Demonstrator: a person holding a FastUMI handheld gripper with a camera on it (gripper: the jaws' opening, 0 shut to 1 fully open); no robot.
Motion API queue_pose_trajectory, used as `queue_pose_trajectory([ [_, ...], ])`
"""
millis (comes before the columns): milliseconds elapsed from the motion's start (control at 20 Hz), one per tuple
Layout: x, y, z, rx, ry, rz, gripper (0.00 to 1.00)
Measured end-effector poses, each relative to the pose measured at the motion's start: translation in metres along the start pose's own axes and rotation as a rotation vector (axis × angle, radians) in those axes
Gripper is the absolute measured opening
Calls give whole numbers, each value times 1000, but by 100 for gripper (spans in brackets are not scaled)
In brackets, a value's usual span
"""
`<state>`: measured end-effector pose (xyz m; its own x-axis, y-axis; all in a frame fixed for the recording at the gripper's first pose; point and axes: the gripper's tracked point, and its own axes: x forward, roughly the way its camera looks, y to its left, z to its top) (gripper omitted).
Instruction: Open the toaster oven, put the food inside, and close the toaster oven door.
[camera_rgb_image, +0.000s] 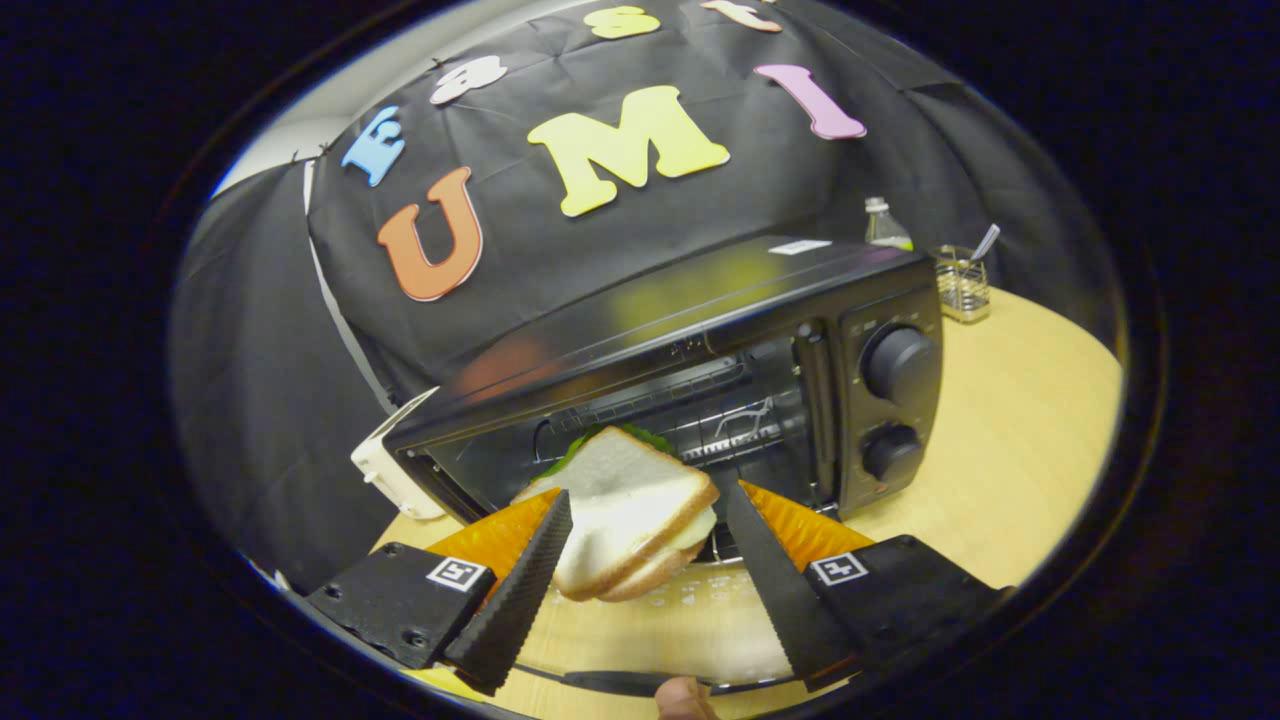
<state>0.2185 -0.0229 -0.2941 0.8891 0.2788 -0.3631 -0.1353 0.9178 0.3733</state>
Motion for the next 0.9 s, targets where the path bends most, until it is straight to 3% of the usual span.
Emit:
queue_pose_trajectory([
  [500, -85, 4, -110, -287, 74, -169, 100],
  [650, -83, -2, -134, -324, 116, -232, 100],
  [900, -68, 1, -143, -352, 188, -258, 100],
])
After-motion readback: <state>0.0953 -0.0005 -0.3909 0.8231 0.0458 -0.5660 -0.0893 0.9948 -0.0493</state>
